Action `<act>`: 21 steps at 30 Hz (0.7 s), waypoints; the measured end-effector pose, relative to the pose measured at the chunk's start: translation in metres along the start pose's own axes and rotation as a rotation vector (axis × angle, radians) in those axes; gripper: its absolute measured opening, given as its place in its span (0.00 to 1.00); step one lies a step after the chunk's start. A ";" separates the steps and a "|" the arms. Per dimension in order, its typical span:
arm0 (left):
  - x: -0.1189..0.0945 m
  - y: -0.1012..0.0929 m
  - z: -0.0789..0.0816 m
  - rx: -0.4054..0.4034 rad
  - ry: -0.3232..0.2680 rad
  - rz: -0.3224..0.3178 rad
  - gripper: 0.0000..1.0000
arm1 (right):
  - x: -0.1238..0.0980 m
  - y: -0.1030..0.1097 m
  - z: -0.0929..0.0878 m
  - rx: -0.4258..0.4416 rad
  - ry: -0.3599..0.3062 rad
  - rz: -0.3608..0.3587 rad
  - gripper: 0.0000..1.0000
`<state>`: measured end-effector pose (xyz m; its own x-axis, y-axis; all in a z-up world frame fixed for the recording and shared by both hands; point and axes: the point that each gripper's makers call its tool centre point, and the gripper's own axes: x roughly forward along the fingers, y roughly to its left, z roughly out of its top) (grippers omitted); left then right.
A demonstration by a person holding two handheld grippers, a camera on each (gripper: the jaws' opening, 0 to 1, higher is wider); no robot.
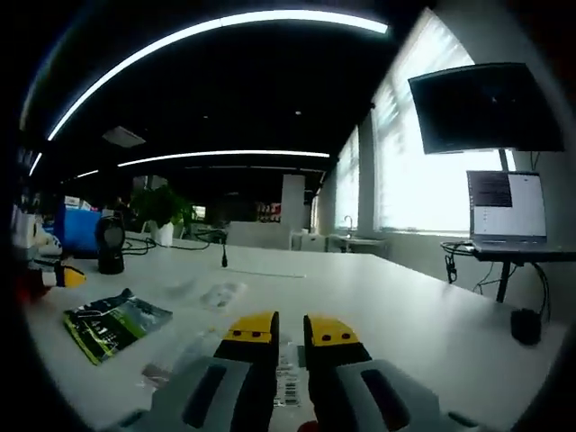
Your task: Clip sheet goods on table flip sheet goods clip sheet goods scan sheet goods put sheet goods back to table
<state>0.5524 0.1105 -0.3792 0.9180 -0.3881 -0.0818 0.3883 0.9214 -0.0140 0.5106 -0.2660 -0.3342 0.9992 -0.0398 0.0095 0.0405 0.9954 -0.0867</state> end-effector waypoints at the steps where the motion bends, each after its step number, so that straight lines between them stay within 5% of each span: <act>1: 0.000 0.000 0.000 0.003 0.000 0.001 0.01 | 0.001 -0.002 0.000 -0.004 0.001 0.004 0.02; 21: -0.002 -0.005 -0.002 0.019 0.002 0.001 0.01 | 0.005 -0.017 -0.004 0.035 0.017 0.223 0.00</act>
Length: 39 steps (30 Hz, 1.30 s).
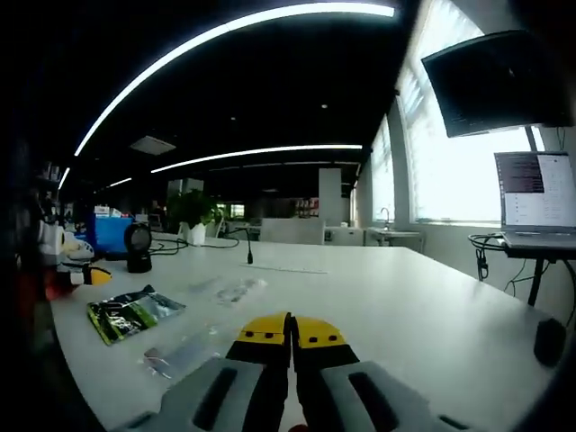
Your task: Clip sheet goods on table flip sheet goods clip sheet goods scan sheet goods put sheet goods back to table
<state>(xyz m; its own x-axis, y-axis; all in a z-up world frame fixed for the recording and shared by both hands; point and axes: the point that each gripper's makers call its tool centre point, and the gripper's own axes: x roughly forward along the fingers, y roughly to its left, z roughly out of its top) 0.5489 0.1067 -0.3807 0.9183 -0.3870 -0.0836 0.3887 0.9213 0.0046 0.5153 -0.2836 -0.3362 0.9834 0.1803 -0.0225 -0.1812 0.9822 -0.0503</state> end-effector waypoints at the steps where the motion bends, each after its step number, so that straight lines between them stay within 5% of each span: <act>1: 0.000 -0.001 0.000 0.001 0.000 -0.001 0.01 | 0.001 -0.001 0.000 -0.013 0.002 0.013 0.00; 9: -0.001 -0.003 -0.001 0.003 0.004 -0.007 0.01 | 0.009 -0.009 -0.004 -0.071 0.011 0.094 0.00; 14: 0.000 -0.006 -0.002 0.004 0.013 -0.016 0.01 | 0.010 -0.004 -0.005 0.044 0.013 0.195 0.00; 22: 0.000 -0.008 -0.003 -0.008 0.019 -0.023 0.01 | 0.010 0.004 -0.023 -0.219 0.044 0.300 0.00; 39: 0.004 -0.006 -0.002 0.014 0.009 -0.042 0.01 | 0.006 0.002 -0.038 -0.185 0.010 0.345 0.00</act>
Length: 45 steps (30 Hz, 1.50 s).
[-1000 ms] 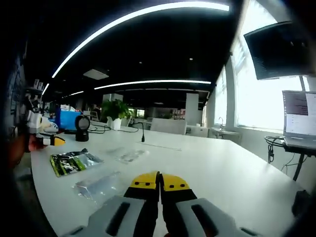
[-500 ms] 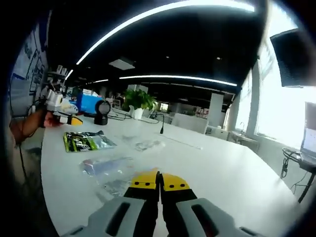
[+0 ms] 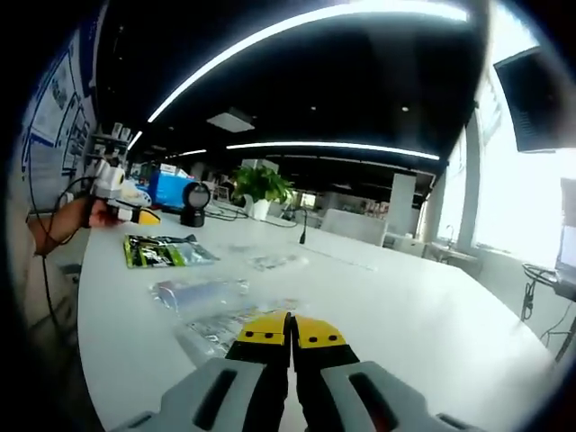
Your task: Clip sheet goods on table flip sheet goods clip sheet goods scan sheet goods put sheet goods back to table
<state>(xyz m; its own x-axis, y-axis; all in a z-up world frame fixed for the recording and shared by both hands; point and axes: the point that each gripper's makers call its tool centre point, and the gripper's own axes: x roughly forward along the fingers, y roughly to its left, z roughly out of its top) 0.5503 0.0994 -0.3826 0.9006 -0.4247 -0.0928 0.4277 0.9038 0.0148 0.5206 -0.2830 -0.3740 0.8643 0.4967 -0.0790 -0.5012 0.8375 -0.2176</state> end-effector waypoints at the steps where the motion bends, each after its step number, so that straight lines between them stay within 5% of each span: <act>1: 0.000 0.000 0.000 0.001 -0.003 0.001 0.01 | -0.001 0.000 0.000 0.003 -0.003 0.002 0.00; 13: 0.002 0.002 0.003 0.017 -0.021 -0.011 0.01 | -0.007 -0.006 0.001 0.047 -0.065 -0.001 0.00; 45: 0.002 0.003 0.003 0.053 -0.017 -0.010 0.03 | -0.004 -0.004 -0.004 0.026 -0.046 0.025 0.00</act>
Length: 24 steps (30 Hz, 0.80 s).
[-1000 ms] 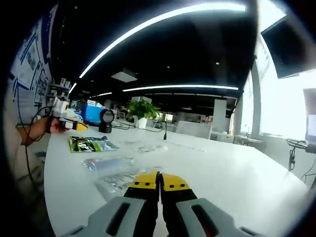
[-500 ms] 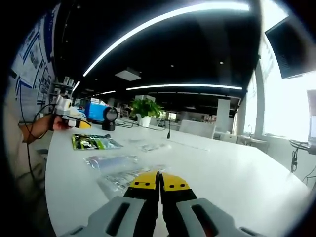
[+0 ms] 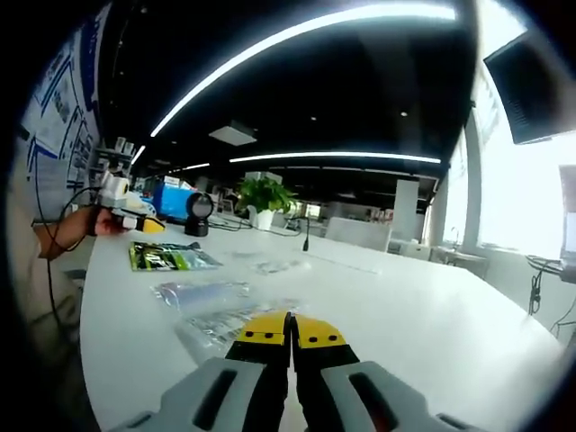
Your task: Clip sheet goods on table flip sheet goods clip sheet goods scan sheet goods put sheet goods back to table
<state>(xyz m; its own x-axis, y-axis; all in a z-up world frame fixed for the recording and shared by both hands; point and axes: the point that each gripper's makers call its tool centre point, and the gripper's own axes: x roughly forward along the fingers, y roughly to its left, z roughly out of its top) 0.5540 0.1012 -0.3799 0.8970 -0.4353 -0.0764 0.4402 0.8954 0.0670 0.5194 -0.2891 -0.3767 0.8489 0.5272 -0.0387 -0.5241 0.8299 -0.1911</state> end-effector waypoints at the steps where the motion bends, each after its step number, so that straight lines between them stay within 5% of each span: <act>1: 0.000 0.000 0.000 0.001 0.000 0.000 0.03 | 0.000 0.000 0.000 0.000 0.000 0.001 0.00; 24: 0.000 -0.001 -0.001 0.011 0.003 0.005 0.03 | 0.000 -0.004 0.001 0.010 -0.005 -0.021 0.00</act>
<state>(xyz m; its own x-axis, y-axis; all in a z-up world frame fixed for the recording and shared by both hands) 0.5531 0.1007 -0.3805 0.8991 -0.4306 -0.0790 0.4362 0.8964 0.0784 0.5215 -0.2926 -0.3750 0.8591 0.5109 -0.0302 -0.5073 0.8423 -0.1819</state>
